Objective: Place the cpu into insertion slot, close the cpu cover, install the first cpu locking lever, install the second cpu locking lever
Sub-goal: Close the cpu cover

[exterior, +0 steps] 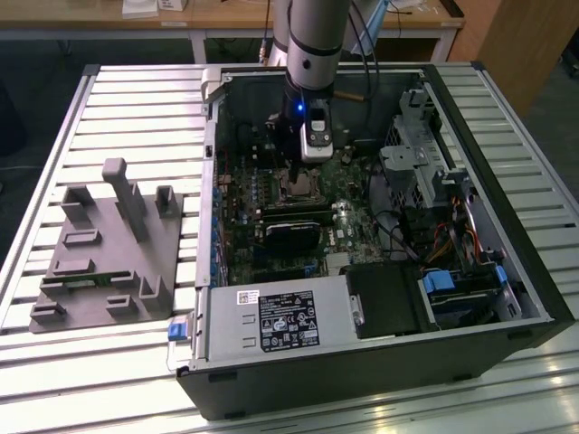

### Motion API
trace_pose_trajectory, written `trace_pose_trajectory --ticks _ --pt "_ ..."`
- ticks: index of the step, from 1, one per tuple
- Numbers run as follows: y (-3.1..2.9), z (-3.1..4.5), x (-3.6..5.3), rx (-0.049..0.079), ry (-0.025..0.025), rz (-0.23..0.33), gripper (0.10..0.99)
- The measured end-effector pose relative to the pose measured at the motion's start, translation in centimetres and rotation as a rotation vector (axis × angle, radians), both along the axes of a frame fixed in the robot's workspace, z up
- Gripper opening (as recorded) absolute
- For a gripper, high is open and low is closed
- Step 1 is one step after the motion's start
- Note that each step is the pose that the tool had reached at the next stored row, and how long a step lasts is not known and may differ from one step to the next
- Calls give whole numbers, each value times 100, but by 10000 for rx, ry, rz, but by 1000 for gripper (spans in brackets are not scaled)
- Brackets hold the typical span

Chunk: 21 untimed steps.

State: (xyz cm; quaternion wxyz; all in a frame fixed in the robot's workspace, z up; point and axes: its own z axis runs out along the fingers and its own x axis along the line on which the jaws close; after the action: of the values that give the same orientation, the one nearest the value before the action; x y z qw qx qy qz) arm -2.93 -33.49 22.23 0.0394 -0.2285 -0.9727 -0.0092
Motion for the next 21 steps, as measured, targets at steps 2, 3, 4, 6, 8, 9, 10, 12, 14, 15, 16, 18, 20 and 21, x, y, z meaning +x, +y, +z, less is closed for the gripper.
trace_pose_trajectory --ticks 2,3,4,6,8,9,10,12,14,15,16,18,20,21 --pt "0 -2 0 60 0 292 106" --pt "0 -3 0 99 -1 422 106" --pt "0 -4 0 145 -1 548 106" --pt "0 -5 0 267 -3 774 106" --pt "0 -6 0 411 -6 970 106" --pt "1 -7 0 486 -8 1062 106" --pt "0 -7 0 558 -9 1158 106" --pt "1 -11 0 647 -16 1358 106" --pt "1 -19 0 673 -49 1561 106" --pt "0 -22 0 672 -82 1654 106" --pt "0 -26 0 668 -124 1761 106" --pt "0 -33 0 662 -208 1961 106" --pt "0 -39 0 653 -307 2148 106" --pt "0 -42 0 650 -361 2237 106"
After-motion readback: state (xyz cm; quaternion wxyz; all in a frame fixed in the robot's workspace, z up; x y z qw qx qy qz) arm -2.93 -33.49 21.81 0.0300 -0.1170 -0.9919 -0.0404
